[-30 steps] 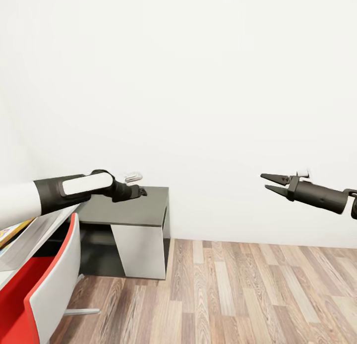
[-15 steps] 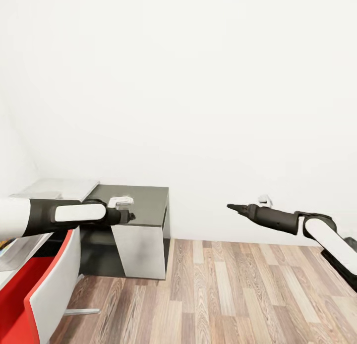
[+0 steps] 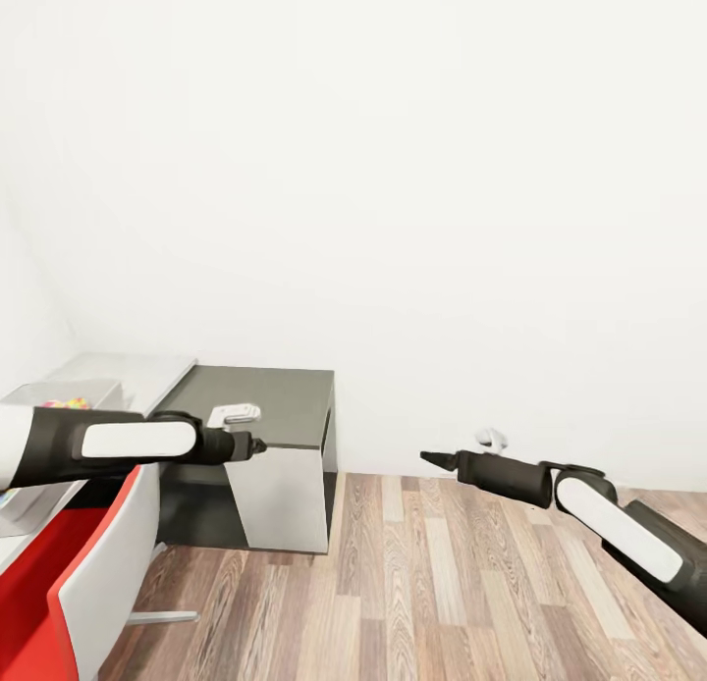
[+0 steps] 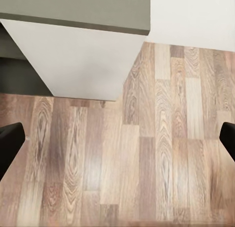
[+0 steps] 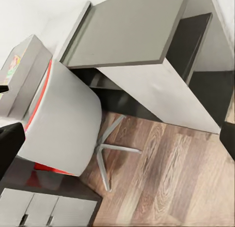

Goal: Put all the toys in the child's room - the three board games (two on the bed and one on the table), the two jigsaw puzzles on the table, and the tennis ball on the table - inside the toy box on the table in the child's room.

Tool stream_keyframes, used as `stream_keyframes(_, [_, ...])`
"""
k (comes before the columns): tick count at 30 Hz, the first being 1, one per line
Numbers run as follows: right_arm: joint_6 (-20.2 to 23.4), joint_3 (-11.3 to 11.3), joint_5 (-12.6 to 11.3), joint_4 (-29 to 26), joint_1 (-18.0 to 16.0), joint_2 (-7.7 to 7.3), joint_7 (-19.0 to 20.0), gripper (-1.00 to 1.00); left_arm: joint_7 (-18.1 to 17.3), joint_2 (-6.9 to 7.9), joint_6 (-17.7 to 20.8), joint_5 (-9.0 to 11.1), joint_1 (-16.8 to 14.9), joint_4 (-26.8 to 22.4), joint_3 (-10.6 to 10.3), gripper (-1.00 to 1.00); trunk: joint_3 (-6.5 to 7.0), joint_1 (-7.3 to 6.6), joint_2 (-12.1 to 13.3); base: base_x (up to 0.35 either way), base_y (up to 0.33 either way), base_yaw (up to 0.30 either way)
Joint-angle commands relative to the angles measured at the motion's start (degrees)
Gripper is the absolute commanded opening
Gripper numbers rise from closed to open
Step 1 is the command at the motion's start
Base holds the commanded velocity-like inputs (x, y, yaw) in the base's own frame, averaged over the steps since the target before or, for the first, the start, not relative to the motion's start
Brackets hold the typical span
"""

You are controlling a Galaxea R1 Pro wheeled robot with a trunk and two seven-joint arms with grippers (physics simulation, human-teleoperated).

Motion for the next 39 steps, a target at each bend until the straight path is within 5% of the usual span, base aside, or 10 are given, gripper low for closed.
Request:
stream_keyframes(1, [-0.5,1.3,-0.2,0.6,-0.1,0.23,-0.4,1.0,0.2,0.15,0.0,0.1,-0.1,-0.4,-0.1,1.0,-0.14,0.04,-0.1,0.0,0.0,0.0])
stream_keyframes(8, [-2.1,6.3,-0.2,5.7,-0.1,2.84,-1.8,1.0,0.2,0.49,-0.2,0.0,-0.1,-1.5,-0.2,1.0,-0.14,0.04,-0.1,0.0,0.0,0.0])
stream_keyframes(19, [-2.5,8.0,-0.2,14.4,-0.1,7.09,-2.2,1.0,0.2,0.59,-0.2,0.0,-0.1,-4.3,-0.2,1.0,-0.14,0.04,-0.1,0.0,0.0,0.0])
stream_keyframes(25, [-3.3,11.3,-0.3,18.8,-0.1,9.7,-2.2,1.0,0.2,0.6,-1.0,0.0,-0.1,-6.1,-0.4,1.0,-0.14,0.04,-0.1,0.0,0.0,0.0])
stream_keyframes(27, [-5.7,14.8,-0.3,21.3,-0.1,11.36,-2.2,1.0,0.2,0.6,-2.2,0.1,-0.1,-6.6,-1.7,1.0,-0.14,0.04,-0.1,0.0,0.0,0.0])
stream_keyframes(30, [-8.2,17.1,-0.3,22.8,-0.1,12.52,-2.2,1.0,0.2,0.59,-2.8,0.1,-0.1,-6.8,-3.4,1.0,-0.14,0.04,-0.1,0.0,0.0,0.0])
stream_keyframes(39, [-12.8,21.0,-0.3,25.3,-0.1,14.63,-2.3,1.0,0.2,0.47,-3.6,0.1,0.0,-7.2,-6.7,1.0,-0.14,0.04,-0.1,0.0,0.0,0.0])
